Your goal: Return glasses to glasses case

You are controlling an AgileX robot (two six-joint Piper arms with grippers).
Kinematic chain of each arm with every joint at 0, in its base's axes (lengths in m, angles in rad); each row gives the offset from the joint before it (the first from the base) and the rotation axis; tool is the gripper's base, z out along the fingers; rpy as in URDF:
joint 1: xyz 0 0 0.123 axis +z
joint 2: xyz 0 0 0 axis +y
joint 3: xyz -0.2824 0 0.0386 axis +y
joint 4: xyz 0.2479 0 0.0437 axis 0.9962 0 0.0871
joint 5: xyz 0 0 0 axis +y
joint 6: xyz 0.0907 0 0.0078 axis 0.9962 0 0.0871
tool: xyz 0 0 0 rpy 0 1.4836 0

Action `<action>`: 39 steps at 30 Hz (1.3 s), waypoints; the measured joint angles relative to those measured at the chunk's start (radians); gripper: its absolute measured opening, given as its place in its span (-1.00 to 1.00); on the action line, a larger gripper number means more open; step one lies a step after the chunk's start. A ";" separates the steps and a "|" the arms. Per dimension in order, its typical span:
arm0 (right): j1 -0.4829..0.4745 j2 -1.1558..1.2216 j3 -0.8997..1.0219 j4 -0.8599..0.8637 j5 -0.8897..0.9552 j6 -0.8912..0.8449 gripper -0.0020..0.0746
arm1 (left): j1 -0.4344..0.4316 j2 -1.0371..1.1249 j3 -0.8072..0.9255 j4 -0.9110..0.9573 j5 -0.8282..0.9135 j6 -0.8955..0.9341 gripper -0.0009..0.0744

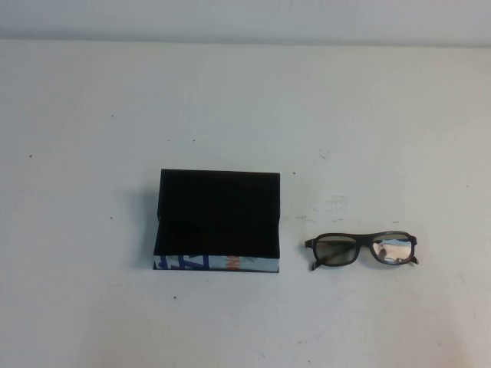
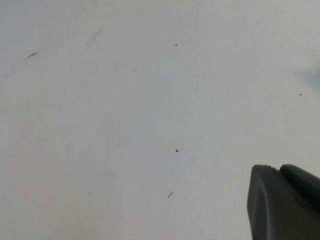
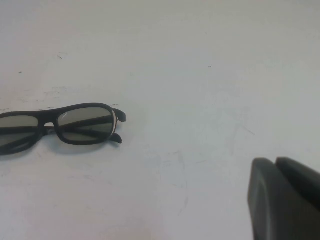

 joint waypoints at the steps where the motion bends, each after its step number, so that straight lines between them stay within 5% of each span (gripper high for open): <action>1: 0.000 0.000 0.000 0.000 0.000 0.000 -0.98 | 0.000 0.000 0.000 0.000 0.000 0.000 -0.99; 32: 0.000 0.000 0.000 0.001 -0.006 0.000 -0.98 | 0.000 0.000 0.000 0.000 0.000 0.000 -0.99; 39: 0.000 0.000 0.000 0.168 -0.108 0.000 -0.98 | 0.000 0.000 0.000 0.000 0.000 0.000 -0.99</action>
